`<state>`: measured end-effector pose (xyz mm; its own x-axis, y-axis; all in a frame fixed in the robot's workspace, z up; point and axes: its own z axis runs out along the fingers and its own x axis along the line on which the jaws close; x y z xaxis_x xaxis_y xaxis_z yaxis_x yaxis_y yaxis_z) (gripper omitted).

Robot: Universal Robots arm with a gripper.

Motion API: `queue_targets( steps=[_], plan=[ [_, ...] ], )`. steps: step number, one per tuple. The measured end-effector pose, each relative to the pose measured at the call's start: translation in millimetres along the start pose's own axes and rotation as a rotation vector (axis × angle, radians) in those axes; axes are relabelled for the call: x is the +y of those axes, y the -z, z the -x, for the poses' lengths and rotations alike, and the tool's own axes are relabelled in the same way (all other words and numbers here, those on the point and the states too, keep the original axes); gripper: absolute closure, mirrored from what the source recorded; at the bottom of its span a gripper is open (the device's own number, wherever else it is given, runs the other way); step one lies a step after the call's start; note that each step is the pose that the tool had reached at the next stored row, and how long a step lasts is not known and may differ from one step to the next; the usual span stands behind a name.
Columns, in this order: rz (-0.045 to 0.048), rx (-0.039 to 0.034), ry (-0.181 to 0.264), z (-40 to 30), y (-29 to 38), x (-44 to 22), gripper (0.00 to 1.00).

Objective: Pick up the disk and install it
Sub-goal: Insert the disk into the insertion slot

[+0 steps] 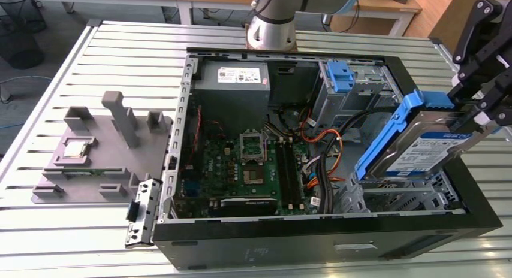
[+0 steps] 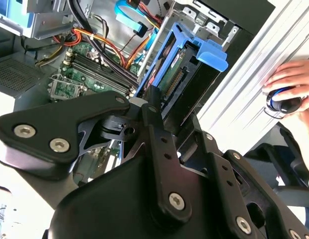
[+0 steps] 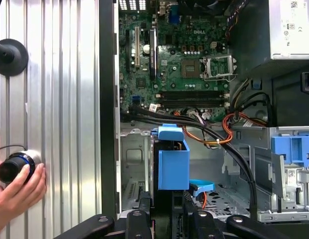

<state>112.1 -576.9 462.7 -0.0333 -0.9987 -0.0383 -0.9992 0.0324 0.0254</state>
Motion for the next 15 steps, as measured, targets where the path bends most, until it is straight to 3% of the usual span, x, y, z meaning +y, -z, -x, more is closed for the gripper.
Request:
queue_targets(
  steps=[15],
  plan=[
    [0.0,-0.0001,0.0,-2.0,-1.1,-2.9,0.65]
  ],
)
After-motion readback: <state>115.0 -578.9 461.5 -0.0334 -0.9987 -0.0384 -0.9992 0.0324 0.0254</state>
